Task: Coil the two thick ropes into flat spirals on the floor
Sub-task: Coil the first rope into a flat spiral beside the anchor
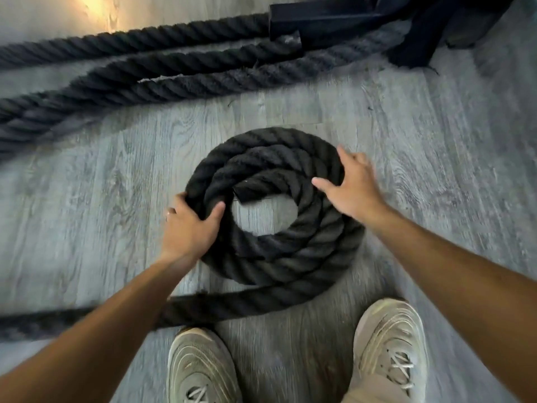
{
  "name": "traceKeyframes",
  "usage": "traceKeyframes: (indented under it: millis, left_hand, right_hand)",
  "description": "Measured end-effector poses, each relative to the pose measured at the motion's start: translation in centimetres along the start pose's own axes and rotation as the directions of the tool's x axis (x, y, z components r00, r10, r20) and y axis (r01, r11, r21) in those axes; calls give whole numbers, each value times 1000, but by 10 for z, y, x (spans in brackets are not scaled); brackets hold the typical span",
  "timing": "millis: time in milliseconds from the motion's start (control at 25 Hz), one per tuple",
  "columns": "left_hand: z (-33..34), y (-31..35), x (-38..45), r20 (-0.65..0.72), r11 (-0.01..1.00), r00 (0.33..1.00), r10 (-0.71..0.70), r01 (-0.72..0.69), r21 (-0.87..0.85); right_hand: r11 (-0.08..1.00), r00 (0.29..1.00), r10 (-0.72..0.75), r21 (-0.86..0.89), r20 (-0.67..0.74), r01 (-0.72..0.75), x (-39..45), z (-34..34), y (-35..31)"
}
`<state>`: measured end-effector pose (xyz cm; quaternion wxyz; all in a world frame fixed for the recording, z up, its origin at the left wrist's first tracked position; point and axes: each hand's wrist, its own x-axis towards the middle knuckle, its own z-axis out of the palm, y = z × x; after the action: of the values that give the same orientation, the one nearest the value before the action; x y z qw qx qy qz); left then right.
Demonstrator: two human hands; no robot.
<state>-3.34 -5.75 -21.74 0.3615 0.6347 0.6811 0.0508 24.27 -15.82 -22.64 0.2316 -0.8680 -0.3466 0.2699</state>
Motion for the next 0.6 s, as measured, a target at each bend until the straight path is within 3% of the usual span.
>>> traceKeyframes:
  millis: [80, 160, 280, 400, 520, 600]
  left_hand:
    - [10, -21, -37, 9, 997, 1000, -11, 11, -82]
    - [10, -28, -41, 0, 995, 1000, -13, 13, -99]
    - [-6, -17, 6, -45, 988, 999, 29, -36, -152]
    - [-20, 9, 63, 55, 989, 991, 118, -113, -92]
    - [-13, 34, 84, 154, 989, 977, 149, -146, -32]
    - [-7, 36, 79, 122, 987, 981, 149, -155, 38]
  right_hand:
    - [993, 993, -111, -48, -42, 109, 23, -2, -8]
    - [998, 992, -68, 1, -108, 68, 27, -3, -5]
    - [968, 948, 237, 140, -211, -211, -10, -4, 14]
    - [816, 823, 546, 322, -156, -480, -77, 13, 37]
    - [836, 843, 511, 323, -167, -443, -116, 31, 38]
    - [849, 854, 497, 293, -157, -440, -103, 26, 40]
